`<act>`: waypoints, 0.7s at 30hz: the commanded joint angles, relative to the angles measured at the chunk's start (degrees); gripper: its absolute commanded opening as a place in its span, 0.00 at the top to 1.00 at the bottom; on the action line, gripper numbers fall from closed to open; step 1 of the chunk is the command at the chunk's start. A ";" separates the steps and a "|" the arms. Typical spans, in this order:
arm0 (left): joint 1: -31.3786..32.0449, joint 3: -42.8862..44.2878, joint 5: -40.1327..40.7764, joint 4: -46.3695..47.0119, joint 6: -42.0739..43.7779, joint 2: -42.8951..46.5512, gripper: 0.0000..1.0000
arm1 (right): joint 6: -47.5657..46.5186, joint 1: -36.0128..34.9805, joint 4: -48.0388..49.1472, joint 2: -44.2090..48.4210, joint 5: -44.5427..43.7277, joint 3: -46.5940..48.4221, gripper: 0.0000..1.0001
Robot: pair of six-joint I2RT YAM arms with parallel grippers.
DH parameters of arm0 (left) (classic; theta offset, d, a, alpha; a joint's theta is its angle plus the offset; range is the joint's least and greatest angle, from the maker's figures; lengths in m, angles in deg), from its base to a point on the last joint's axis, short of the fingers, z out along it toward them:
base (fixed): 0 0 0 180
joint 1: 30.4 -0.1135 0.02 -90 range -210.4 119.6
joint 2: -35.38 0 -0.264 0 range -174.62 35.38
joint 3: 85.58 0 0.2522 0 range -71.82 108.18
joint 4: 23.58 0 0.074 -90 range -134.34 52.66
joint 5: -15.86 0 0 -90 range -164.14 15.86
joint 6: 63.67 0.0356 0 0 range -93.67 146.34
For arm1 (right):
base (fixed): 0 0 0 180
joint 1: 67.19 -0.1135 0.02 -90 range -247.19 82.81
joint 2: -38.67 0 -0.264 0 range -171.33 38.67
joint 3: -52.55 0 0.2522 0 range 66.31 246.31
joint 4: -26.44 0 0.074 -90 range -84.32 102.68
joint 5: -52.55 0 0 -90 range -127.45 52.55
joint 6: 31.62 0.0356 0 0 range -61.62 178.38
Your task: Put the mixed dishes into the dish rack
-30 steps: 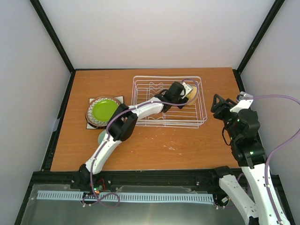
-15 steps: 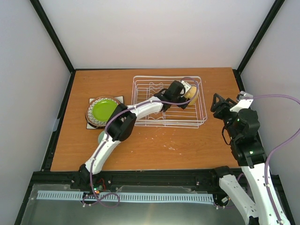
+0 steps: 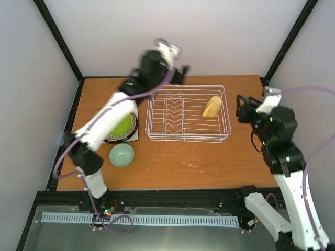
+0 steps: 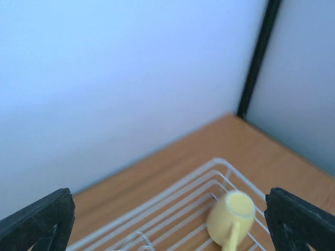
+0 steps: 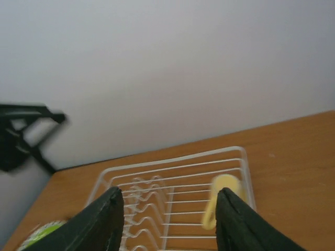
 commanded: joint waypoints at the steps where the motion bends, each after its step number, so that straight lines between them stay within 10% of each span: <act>1: -11.58 1.74 -8.89 -13.97 -2.93 15.14 0.02 | -4.71 -5.78 -5.69 -12.92 13.08 8.08 0.53; 6: -14.84 -1.41 -4.00 -30.51 0.44 26.13 0.21 | -7.68 -27.17 -11.20 -25.70 2.89 14.77 0.50; 21: -16.78 -23.42 12.06 -44.15 -12.33 43.89 0.16 | -2.52 -54.40 -23.49 -46.04 4.63 19.18 0.50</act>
